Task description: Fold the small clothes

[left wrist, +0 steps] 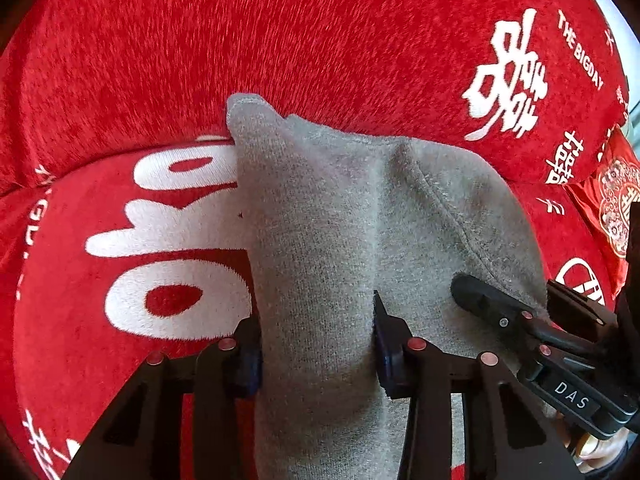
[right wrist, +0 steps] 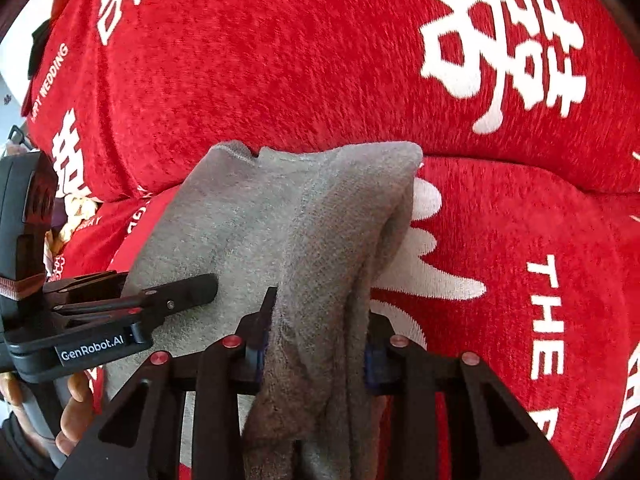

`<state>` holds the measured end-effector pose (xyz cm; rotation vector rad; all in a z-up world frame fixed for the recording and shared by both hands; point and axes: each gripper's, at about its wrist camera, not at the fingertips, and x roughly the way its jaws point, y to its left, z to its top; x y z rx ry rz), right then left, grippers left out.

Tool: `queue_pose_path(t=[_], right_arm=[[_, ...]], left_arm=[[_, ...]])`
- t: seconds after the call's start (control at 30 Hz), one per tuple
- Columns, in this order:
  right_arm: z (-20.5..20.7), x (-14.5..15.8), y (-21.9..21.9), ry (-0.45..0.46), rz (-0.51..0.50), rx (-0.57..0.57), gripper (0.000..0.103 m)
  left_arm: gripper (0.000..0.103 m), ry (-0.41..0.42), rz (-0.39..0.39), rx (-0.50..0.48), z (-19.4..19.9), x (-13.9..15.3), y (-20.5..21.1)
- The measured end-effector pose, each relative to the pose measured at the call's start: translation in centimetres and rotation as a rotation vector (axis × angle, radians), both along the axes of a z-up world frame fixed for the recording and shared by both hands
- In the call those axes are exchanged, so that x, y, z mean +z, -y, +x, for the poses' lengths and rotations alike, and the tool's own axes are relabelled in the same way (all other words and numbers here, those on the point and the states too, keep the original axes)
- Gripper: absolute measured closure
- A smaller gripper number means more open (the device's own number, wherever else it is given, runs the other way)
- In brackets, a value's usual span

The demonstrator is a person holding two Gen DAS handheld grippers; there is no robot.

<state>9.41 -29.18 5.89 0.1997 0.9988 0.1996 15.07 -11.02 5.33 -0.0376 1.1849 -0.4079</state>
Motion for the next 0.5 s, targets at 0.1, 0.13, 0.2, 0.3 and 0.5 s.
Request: queue_pose_path(t=[0.1,0.13,0.2,0.3,0.5], right_arm=[[-1.1,0.9,-0.3,0.015,-0.001,0.002,0.066],[-1.4,1.0,-0.5,0.019,-0.002,0.002,0.066],[-2.3,1.5,-0.7,0.025,-0.007,0.004,0.066],[-3.5,1.9,-1.4,0.033,-0.018,0.011,0.066],[-6.0,2.4,-3.1,0.046,-0.035,0.026,0.066]], left_arm=[[0.059,0.021,0.002,-0.004,-1.1,1.1,-0.6],[0.059,0.023,0.001,-0.004,-1.4,1.4,-1.0],[0.059,0.028,0.003,-0.003,-2.0,1.8,-1.3],[0.059,0.035,0.007,-0.002,-3.2,2.2,-1.8],[0.059,0.048,0.009,0.005,-5.9,2.6,-2.8]])
